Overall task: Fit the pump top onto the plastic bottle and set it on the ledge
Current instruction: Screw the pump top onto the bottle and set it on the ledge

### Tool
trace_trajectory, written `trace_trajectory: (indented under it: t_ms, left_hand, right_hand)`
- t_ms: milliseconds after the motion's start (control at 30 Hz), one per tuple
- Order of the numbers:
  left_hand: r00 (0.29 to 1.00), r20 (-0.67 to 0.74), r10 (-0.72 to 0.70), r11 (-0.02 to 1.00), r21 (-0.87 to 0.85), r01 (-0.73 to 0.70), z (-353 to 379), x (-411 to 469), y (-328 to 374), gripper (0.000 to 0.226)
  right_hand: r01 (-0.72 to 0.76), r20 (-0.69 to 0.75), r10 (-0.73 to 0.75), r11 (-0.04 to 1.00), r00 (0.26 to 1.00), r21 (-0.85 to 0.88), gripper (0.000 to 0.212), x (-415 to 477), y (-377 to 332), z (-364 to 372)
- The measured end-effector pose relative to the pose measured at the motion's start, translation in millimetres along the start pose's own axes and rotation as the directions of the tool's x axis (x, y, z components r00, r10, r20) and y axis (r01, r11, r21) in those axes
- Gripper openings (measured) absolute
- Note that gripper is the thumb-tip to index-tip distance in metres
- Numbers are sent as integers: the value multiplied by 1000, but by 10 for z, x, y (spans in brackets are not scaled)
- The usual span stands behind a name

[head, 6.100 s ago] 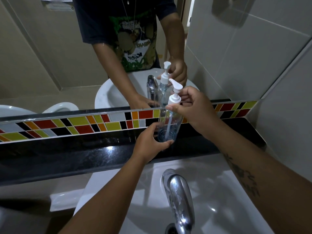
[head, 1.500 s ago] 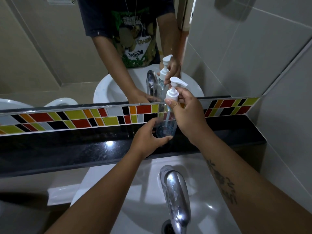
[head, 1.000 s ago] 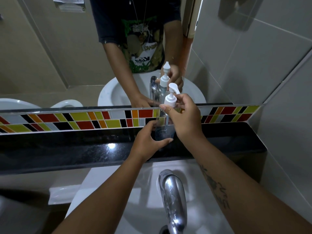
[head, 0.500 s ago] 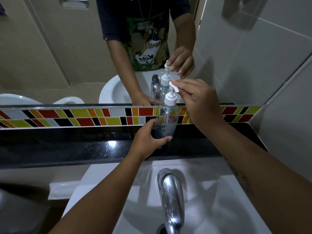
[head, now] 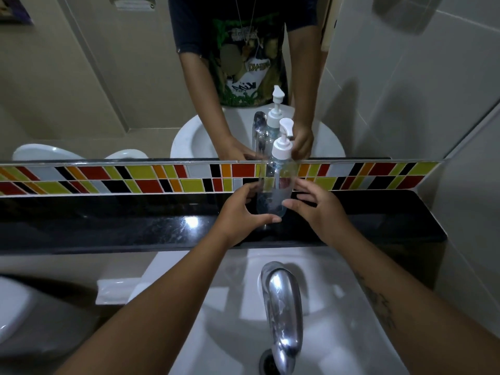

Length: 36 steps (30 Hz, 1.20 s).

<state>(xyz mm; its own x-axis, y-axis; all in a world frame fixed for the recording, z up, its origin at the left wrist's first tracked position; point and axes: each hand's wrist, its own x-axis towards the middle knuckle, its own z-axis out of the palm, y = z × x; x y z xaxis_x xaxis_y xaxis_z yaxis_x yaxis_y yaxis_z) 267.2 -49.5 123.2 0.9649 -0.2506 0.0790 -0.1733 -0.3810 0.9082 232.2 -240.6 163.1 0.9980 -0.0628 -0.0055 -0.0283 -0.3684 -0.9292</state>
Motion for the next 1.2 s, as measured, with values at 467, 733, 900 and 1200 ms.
trace_trajectory:
  t_ms: [467, 733, 900, 1200]
  left_hand:
    - [996, -72, -51, 999, -6, 50, -31, -11, -154, 64]
    - [994, -77, -72, 997, -42, 69, -29, 15, -162, 67]
    - [991, -80, -110, 993, -49, 106, -55, -69, -100, 76]
    - [954, -290, 71, 810, 576, 115, -347, -469, -247, 43]
  right_hand:
    - [-7, 19, 6, 1000, 1000, 4, 53, 122, 363, 227]
    - [20, -6, -20, 996, 1000, -84, 54, 183, 383, 261]
    - [-23, -41, 17, 990, 999, -140, 65, 100, 419, 215]
    - [86, -69, -178, 736, 982, -672, 57, -84, 601, 68]
